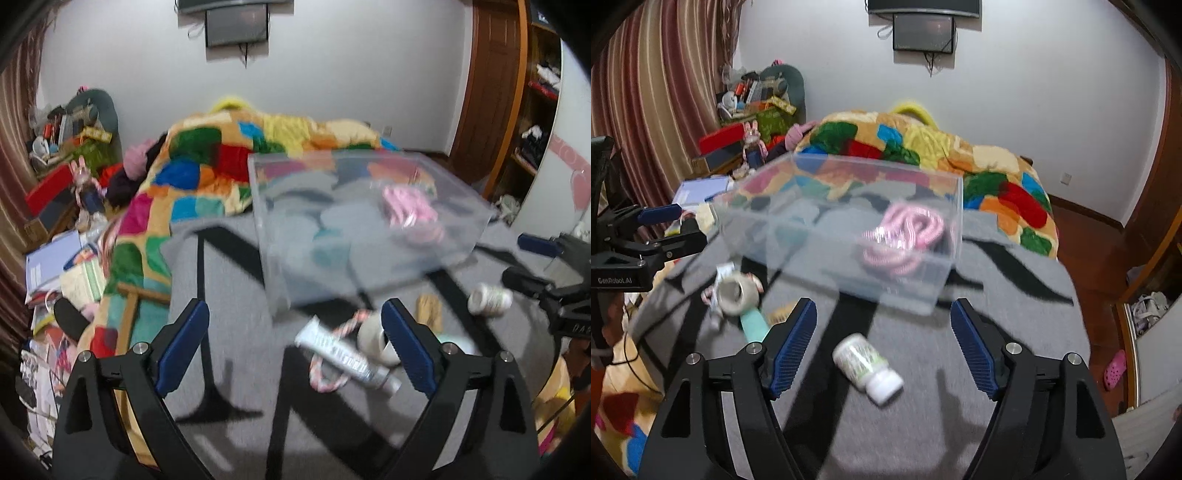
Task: Organize objects
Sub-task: 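Grasp the white ointment tube with the left tool while the right tool grasps the white pill bottle, then lower the tube and pill bottle into the clear box and open both tools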
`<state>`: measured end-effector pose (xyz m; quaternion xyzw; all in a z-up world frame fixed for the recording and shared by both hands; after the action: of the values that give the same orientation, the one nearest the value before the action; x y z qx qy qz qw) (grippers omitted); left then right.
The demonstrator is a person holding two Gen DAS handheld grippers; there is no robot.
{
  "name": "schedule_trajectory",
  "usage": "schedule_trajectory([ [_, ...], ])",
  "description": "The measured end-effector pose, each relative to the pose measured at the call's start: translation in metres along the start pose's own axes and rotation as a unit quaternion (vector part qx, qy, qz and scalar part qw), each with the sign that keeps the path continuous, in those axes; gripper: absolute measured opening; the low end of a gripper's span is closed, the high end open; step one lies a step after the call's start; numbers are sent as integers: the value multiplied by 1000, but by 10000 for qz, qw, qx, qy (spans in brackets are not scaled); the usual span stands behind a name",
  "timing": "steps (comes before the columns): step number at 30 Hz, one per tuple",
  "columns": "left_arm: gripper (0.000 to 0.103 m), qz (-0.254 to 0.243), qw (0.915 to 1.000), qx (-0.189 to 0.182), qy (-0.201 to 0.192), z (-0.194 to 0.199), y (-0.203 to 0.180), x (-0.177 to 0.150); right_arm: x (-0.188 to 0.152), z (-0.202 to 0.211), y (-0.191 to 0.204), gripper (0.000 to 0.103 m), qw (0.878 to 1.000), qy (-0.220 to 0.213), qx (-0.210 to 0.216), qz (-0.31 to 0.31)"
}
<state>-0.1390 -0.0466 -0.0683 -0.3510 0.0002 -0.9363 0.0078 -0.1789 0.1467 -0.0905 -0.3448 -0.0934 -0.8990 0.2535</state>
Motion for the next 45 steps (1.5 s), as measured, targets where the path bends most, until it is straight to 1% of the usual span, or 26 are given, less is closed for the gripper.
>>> schedule_trajectory([
  [1, 94, -4, 9999, -38, 115, -6, 1, -8, -6, -2, 1, 72, 10000, 40, -9, 11],
  [3, 89, 3, 9997, -76, 236, -11, 1, -20, -16, -8, 1, 72, 9999, 134, 45, 35],
  [5, 81, 14, 9991, -146, 404, -17, -2, -31, -25, -12, 2, 72, 9998, 191, 85, 60],
  [7, 79, 98, 9984, -286, 485, -20, -5, -36, -30, -17, 1, 72, 9996, 265, 77, 52],
  [9, 77, 142, 9980, -371, 483, -21, -10, -36, -33, -23, 0, 69, 9994, 316, 125, 3],
  [11, 74, 144, 9974, -490, 503, -23, -18, -34, -35, -27, 2, 59, 9991, 363, 198, -6],
  [12, 72, 130, 9967, -565, 567, -27, -23, -34, -35, -28, 2, 57, 9990, 392, 224, -6],
  [14, 64, 64, 9957, -615, 692, -34, -31, -36, -36, -31, 4, 45, 9986, 460, 266, 27],
  [15, 62, 7, 9955, -586, 750, -38, -35, -38, -38, -33, 5, 42, 9984, 496, 281, 46],
  [17, 58, -102, 9966, -421, 704, -40, -37, -39, -42, -33, 7, 31, 9981, 529, 312, 67],
  [18, 57, -138, 9969, -377, 673, -40, -38, -39, -43, -33, 8, 29, 9980, 535, 322, 64],
  [19, 52, -150, 9971, -371, 641, -39, -39, -40, -45, -32, 8, 27, 9981, 523, 328, 54],
  [20, 45, -160, 9973, -355, 615, -38, -39, -40, -45, -31, 8, 27, 9982, 499, 331, 39],
  [21, 41, -174, 9975, -342, 593, -36, -39, -41, -47, -30, 7, 27, 9983, 481, 342, 15],
  [22, 33, -187, 9976, -327, 576, -35, -38, -41, -47, -29, 8, 27, 9983, 470, 356, -3],
  [23, 21, -194, 9977, -314, 565, -34, -37, -41, -48, -28, 8, 27, 9983, 457, 374, -22],
  [24, 16, -204, 9978, -301, 557, -33, -36, -41, -48, -27, 9, 27, 9983, 437, 385, -38],
  [30, 15, -242, 9989, -212, 351, -18, -32, -44, -42, -13, 10, 27, 9990, 188, 379, -111],
  [33, 15, -252, 9991, -260, 210, -7, -32, -42, -34, -6, 11, 27, 9990, 68, 414, -138],
  [39, 15, -254, 9988, -419, -23, 15, -34, -32, -18, 5, 16, 27, 9986, -145, 485, -121],
  [45, 15, -202, 9987, -434, -176, 22, -30, -16, 1, 9, 19, 27, 9983, -319, 480, -115],
])
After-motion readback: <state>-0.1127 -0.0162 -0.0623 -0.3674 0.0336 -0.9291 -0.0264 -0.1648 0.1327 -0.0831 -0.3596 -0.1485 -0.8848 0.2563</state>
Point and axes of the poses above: each gripper's, at about its wrist camera, not at the fingertips, and z roughly against the way its jaws point, y to its left, x to its top, the point moved 8 cm from there along -z, roughly the way its jaws point, and after that the axes turned 3 degrees about y, right-handed, at the moved point
